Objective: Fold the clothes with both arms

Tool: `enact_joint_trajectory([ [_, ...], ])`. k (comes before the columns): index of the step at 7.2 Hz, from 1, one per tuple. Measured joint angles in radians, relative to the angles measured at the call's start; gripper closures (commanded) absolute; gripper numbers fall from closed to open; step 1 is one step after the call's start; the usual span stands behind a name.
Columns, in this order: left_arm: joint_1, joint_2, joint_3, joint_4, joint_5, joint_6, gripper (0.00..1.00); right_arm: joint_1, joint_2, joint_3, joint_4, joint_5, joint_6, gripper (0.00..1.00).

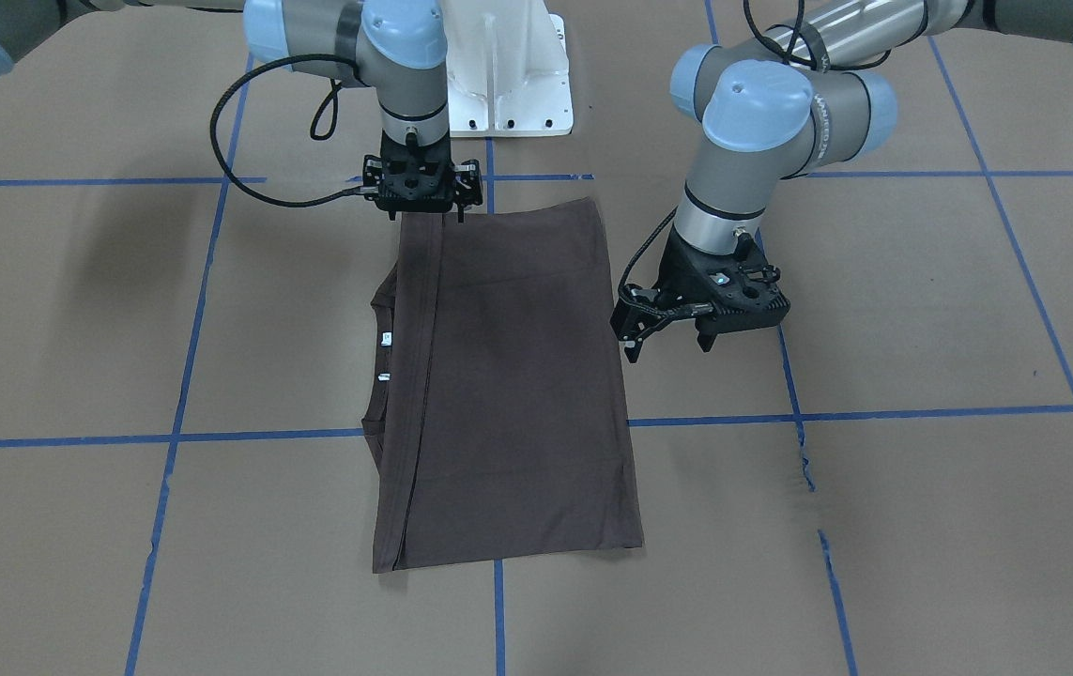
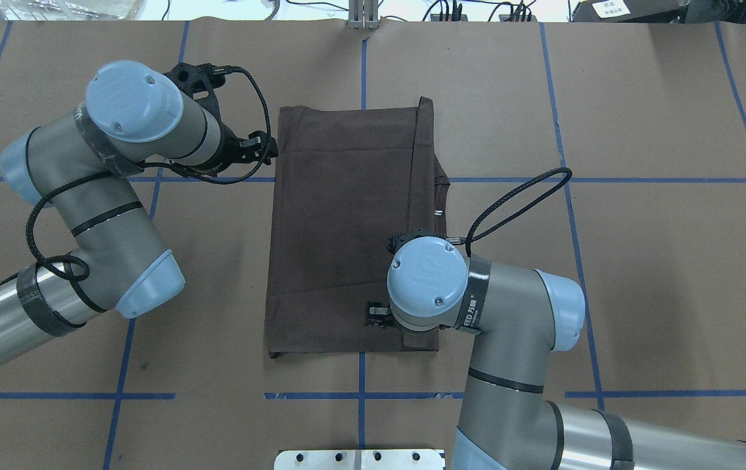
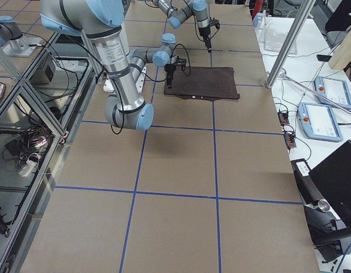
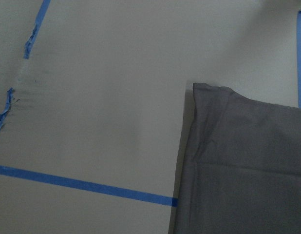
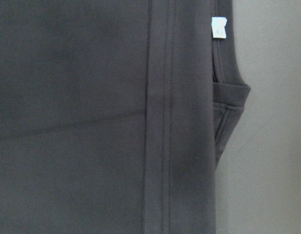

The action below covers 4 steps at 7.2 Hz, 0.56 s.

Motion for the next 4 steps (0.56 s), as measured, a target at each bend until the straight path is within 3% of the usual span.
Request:
enact_joint_trajectory([
  [4,0.012,0.005,-0.003,0.0,-0.001,-0.003,0.0,-0.009,0.023,-0.079,-0.025,0.021,-0.003,0.0],
])
